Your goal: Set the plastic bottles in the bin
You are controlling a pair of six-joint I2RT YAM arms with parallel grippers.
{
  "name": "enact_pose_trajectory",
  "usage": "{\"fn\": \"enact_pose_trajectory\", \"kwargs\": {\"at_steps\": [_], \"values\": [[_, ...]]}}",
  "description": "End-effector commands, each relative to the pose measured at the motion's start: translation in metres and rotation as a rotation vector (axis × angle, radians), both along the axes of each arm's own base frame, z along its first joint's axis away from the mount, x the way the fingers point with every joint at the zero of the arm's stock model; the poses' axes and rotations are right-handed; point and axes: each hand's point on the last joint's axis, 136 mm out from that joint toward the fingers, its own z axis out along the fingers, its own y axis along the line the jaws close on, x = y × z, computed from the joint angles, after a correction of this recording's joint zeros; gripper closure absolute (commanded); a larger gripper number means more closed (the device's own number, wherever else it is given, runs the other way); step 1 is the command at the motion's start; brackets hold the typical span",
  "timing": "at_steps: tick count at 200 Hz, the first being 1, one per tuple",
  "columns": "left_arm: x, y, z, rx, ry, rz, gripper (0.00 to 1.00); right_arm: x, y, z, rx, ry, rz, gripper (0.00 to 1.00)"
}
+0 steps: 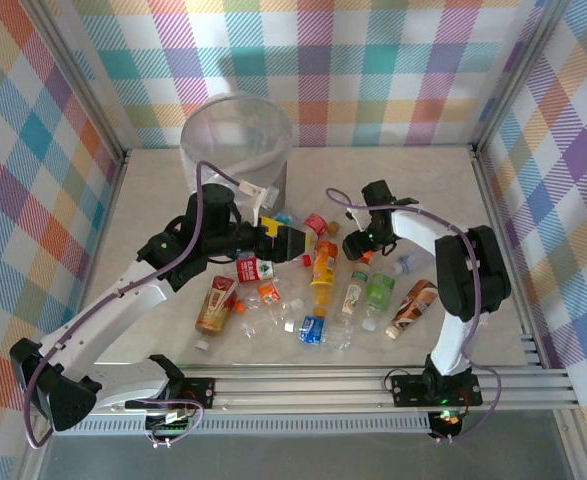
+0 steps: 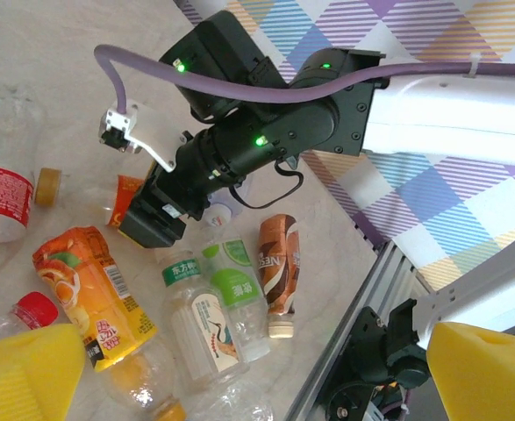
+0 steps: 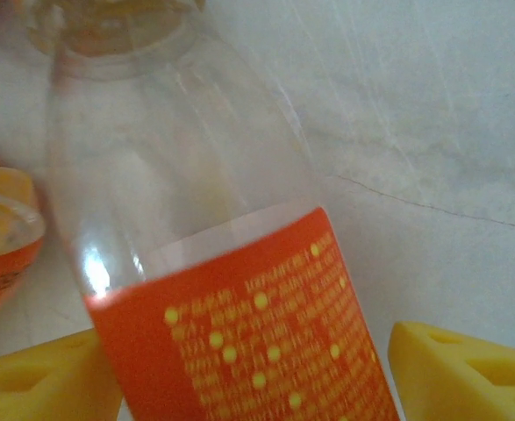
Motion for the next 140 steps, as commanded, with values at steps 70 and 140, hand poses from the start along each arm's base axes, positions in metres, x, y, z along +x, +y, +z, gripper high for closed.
{"fn": "enact_pose_trajectory", "kwargs": {"at_steps": [70, 140], "values": [[0.006, -0.017, -0.008, -0.010, 0.002, -0.023, 0.00, 0.025, -0.032, -0.002, -0.066, -0.066, -0.179, 0.33], [0.012, -0.028, -0.008, -0.019, -0.007, -0.040, 0.00, 0.004, -0.041, -0.002, -0.067, -0.018, -0.253, 0.27]]}}
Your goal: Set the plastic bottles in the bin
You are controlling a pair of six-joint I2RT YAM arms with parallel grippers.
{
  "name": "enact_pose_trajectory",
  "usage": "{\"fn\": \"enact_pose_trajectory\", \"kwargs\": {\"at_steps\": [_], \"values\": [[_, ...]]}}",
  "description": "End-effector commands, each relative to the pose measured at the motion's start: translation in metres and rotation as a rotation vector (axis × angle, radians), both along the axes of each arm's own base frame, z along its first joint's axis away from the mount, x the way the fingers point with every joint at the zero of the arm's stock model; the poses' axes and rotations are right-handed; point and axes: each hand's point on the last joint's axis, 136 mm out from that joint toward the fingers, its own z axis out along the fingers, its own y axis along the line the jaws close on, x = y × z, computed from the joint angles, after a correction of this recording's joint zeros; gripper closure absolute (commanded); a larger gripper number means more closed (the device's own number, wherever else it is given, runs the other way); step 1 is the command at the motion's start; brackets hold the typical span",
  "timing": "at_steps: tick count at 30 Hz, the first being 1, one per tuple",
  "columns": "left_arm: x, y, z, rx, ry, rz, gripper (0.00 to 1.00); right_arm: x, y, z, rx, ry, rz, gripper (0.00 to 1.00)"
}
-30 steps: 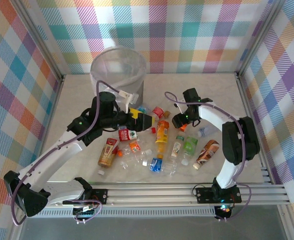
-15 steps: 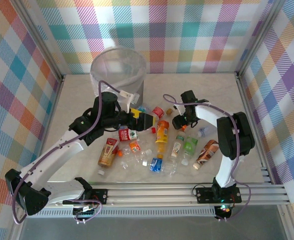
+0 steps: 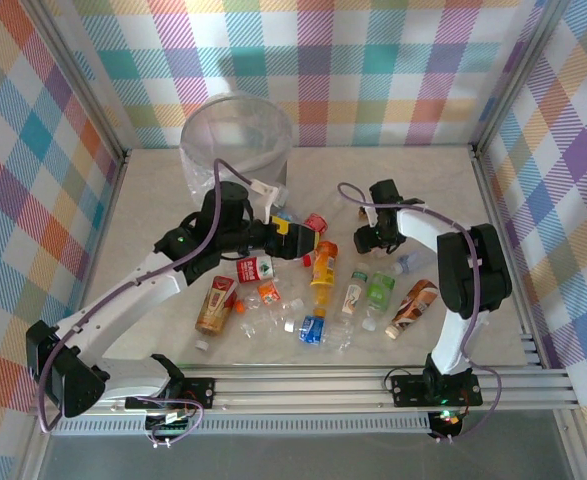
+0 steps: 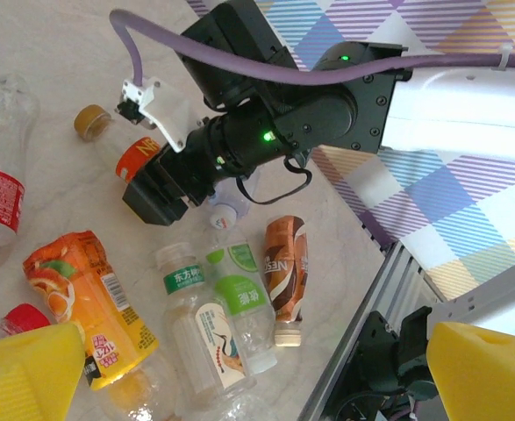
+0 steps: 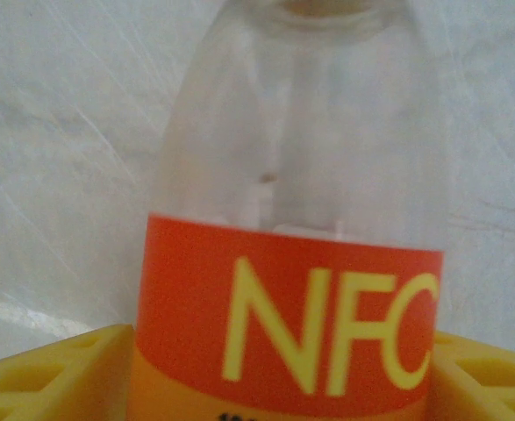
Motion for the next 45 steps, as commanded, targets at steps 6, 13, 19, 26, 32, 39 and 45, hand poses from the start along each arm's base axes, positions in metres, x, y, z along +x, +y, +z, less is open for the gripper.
{"fn": "enact_pose_trajectory", "kwargs": {"at_steps": [6, 13, 19, 26, 32, 39, 45], "values": [[-0.004, -0.011, 0.007, -0.024, -0.020, -0.038, 0.00, -0.013, -0.011, -0.004, -0.034, 0.035, -0.076, 0.29], [-0.003, -0.009, 0.007, -0.018, -0.025, -0.026, 0.00, -0.015, -0.020, -0.005, -0.065, 0.040, -0.132, 0.23], [-0.001, -0.013, 0.008, -0.021, -0.020, -0.033, 0.00, -0.018, -0.022, -0.003, -0.066, 0.037, -0.154, 0.31], [0.001, -0.016, 0.008, -0.027, -0.017, -0.036, 0.00, -0.026, -0.022, -0.001, -0.049, 0.034, -0.162, 0.38], [0.005, -0.020, 0.011, -0.056, 0.002, -0.023, 0.00, -0.026, -0.016, 0.015, 0.006, -0.028, -0.160, 0.45], [0.014, -0.023, 0.013, -0.111, 0.051, 0.038, 0.00, -0.021, 0.008, 0.071, 0.192, -0.184, -0.112, 0.47], [0.027, -0.032, 0.020, -0.195, 0.099, 0.081, 0.02, -0.042, 0.044, 0.125, 0.438, -0.257, 0.000, 0.48]]}}
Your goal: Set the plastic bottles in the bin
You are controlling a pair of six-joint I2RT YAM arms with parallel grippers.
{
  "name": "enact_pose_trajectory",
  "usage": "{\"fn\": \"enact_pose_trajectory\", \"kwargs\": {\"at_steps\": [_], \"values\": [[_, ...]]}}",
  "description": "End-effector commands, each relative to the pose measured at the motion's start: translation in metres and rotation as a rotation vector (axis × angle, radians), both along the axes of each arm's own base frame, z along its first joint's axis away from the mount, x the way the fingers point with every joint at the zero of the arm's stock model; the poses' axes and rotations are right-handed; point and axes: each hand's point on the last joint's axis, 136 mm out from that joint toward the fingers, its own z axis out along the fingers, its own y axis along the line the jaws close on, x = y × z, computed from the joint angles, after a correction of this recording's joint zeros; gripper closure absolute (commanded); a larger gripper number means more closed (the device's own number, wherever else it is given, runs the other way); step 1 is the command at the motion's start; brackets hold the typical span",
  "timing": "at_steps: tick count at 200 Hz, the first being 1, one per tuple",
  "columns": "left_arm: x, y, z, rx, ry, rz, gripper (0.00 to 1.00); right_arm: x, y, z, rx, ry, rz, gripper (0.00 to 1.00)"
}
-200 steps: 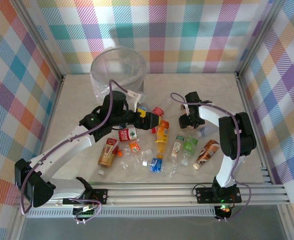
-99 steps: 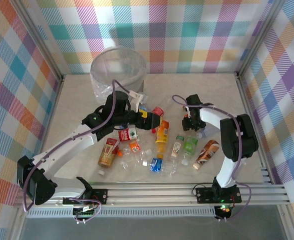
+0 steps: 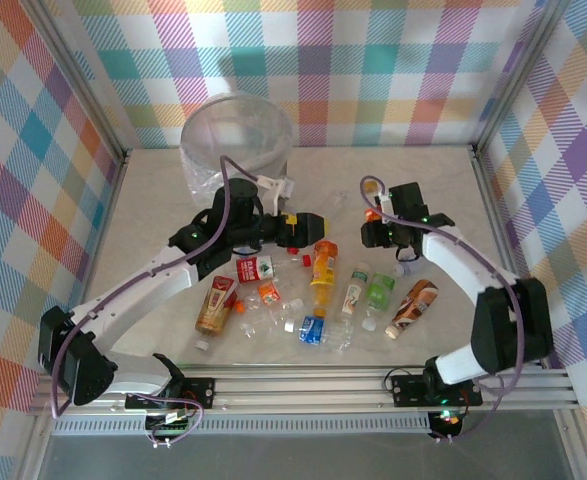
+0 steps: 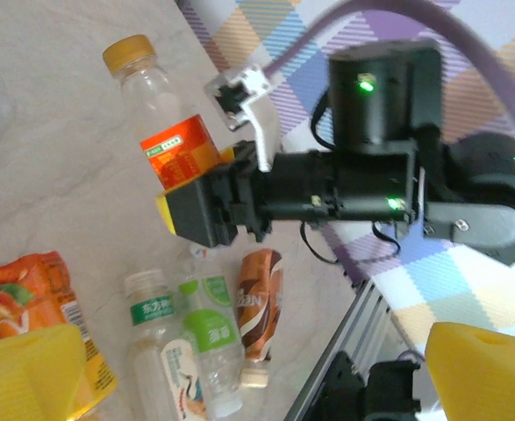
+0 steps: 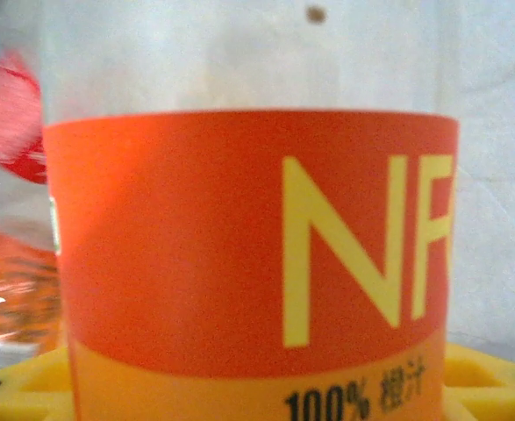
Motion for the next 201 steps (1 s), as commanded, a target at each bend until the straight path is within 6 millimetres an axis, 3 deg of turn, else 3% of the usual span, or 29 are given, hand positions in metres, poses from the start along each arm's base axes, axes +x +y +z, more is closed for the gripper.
{"fn": "enact_pose_trajectory", "kwargs": {"at_steps": [1, 34, 96, 201], "values": [[0.009, -0.013, 0.020, -0.095, 0.006, 0.023, 0.02, -0.016, 0.036, 0.034, 0.194, -0.056, 0.115, 0.48], [0.018, -0.026, 0.027, -0.152, 0.034, 0.014, 0.03, -0.043, 0.063, 0.070, 0.329, -0.102, 0.221, 0.47], [0.029, -0.045, 0.029, -0.234, 0.096, -0.016, 0.03, -0.075, 0.097, 0.096, 0.444, -0.122, 0.339, 0.47], [0.035, -0.055, 0.010, -0.246, 0.196, -0.017, 0.12, -0.089, 0.105, 0.113, 0.492, -0.169, 0.391, 0.48]]}}
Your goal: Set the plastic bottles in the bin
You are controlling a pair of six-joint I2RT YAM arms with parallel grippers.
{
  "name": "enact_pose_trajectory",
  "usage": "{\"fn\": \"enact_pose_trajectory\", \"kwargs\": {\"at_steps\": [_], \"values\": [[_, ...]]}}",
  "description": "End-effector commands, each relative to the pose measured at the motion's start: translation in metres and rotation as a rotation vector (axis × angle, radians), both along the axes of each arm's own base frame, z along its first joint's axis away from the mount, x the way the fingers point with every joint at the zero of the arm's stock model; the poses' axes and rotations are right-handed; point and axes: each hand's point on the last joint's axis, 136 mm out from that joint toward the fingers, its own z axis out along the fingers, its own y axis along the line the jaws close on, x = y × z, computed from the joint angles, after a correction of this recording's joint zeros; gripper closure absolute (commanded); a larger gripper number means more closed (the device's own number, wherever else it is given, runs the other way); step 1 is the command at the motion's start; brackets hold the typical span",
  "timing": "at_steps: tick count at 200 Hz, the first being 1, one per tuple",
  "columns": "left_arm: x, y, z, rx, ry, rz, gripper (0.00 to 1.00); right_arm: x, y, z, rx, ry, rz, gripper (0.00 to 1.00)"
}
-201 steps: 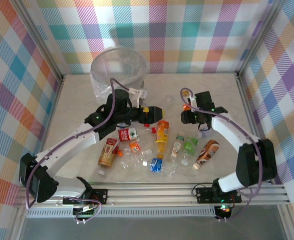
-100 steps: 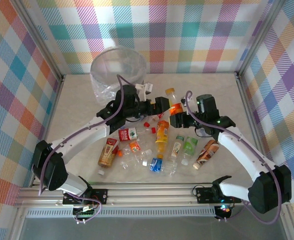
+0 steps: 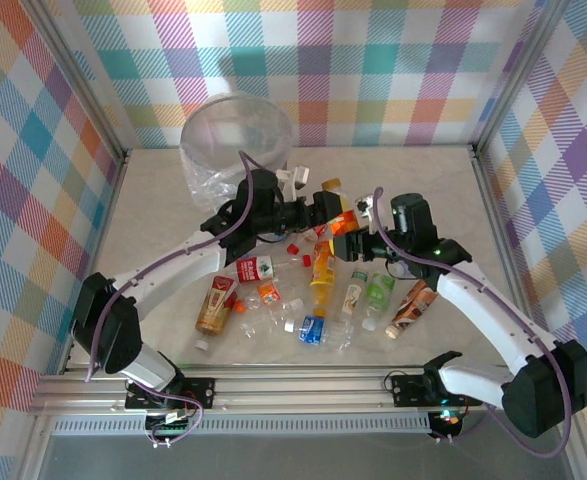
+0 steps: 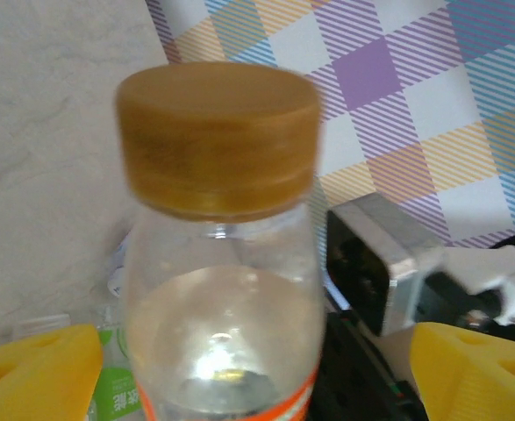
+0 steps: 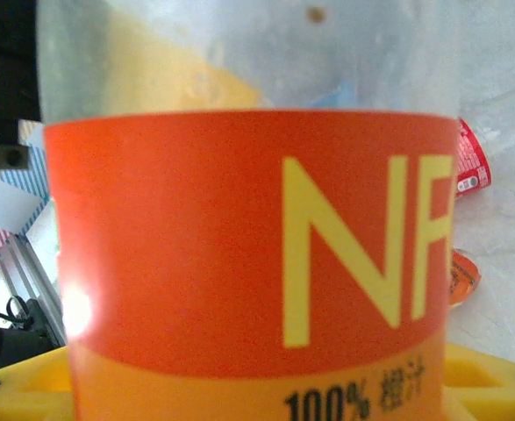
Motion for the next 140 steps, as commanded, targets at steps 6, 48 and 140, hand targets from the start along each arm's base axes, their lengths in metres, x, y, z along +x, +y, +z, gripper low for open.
{"fn": "enact_pose_trajectory", "kwargs": {"at_steps": [6, 48, 140], "values": [[0.000, -0.010, 0.018, -0.057, -0.011, -0.026, 0.12, -0.006, 0.007, 0.015, 0.048, -0.046, 0.037, 0.48], [0.000, -0.015, 0.018, -0.081, -0.001, -0.044, 0.17, -0.009, 0.008, 0.014, 0.055, -0.041, 0.054, 0.48], [-0.008, -0.023, 0.011, -0.057, -0.003, -0.099, 0.26, -0.007, 0.010, 0.013, 0.051, -0.036, 0.061, 0.48]]}}
